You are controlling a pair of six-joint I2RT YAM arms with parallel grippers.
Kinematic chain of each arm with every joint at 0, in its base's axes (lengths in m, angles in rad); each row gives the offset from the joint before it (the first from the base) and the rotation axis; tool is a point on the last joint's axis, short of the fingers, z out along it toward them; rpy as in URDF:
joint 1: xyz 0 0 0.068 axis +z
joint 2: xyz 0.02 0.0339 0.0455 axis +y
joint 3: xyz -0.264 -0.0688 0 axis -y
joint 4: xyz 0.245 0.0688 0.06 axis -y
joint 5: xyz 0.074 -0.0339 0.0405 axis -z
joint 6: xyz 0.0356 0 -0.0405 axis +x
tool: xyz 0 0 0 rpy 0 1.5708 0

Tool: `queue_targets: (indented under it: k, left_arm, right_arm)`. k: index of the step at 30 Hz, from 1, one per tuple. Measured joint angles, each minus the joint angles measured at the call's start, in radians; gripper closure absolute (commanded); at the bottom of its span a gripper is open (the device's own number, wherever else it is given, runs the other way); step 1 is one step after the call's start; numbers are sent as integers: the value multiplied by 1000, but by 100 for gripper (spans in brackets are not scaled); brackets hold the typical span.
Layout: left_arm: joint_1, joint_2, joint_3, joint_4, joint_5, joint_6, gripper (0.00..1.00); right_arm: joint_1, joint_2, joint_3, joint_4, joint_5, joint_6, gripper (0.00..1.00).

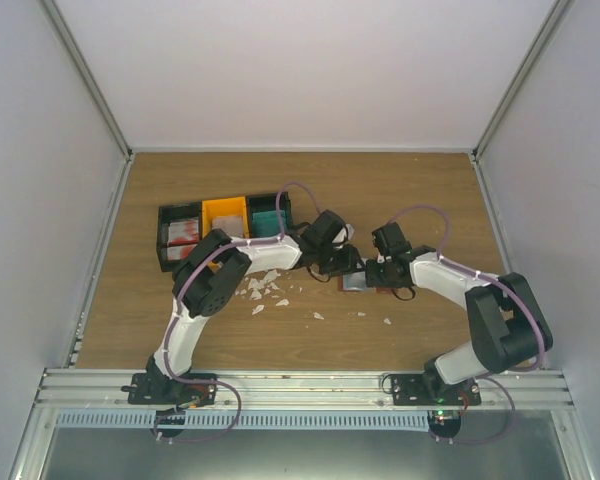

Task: Put the credit cards into the card holder
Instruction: Open the card holder at the center of the board.

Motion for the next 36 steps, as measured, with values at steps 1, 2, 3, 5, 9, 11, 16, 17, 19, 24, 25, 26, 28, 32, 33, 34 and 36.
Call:
queue_targets:
  k: [1,2,3,5,9,11,16,17,19,24,25,26,28,32,33,34,36]
  left_arm:
    - [1,-16,-16,-5,-10,2,57]
    - [2,-33,-33,-9,-21,3,57]
    - [3,-59,-59,-14,-35,4,57]
    - [7,-100,-100,-21,-52,6,57]
    - [18,-189,-185,-29,-71,13,57]
    - [25,-221,-218,-25,-74,13,57]
    - [40,-261,-286,-16,-73,10,64]
    - [42,-268,-299,-14,-74,8,67]
    - [46,-293,-333,-12,-78,5,69]
    - [47,-360,-385,3,-81,-8,69]
    - [47,-365,-388,20,-77,-10,69]
    - [47,-365,-388,25,-76,-11,69]
    - [47,-365,-388,39,-73,-18,72]
    - [47,-364,-388,66,-73,-26,73]
    - [47,-363,-388,73,-73,-28,73]
    - [47,-361,-387,77,-73,-29,73]
    - [47,-348,-386,85,-74,-32,74]
  right_arm:
    - [0,11,2,6,-5,-9,56]
    - [0,18,3,12,-8,-14,56]
    - [0,25,4,19,-13,-20,56]
    - [0,27,5,26,-22,-28,57]
    - [16,33,5,47,-40,-40,59]
    - [38,42,10,54,-43,-42,60]
    - [93,61,22,76,-51,-34,63]
    - [103,63,23,78,-51,-32,64]
    - [123,68,27,80,-51,-26,65]
    - [159,79,34,91,-47,-5,65]
    - [161,79,34,92,-47,-1,65]
    - [163,79,34,92,-43,3,65]
    - [164,79,34,92,-39,8,66]
    - [165,79,34,92,-35,14,66]
    - [165,79,34,92,-34,15,66]
    - [165,79,34,92,-34,16,64]
    - [165,78,34,93,-37,18,61]
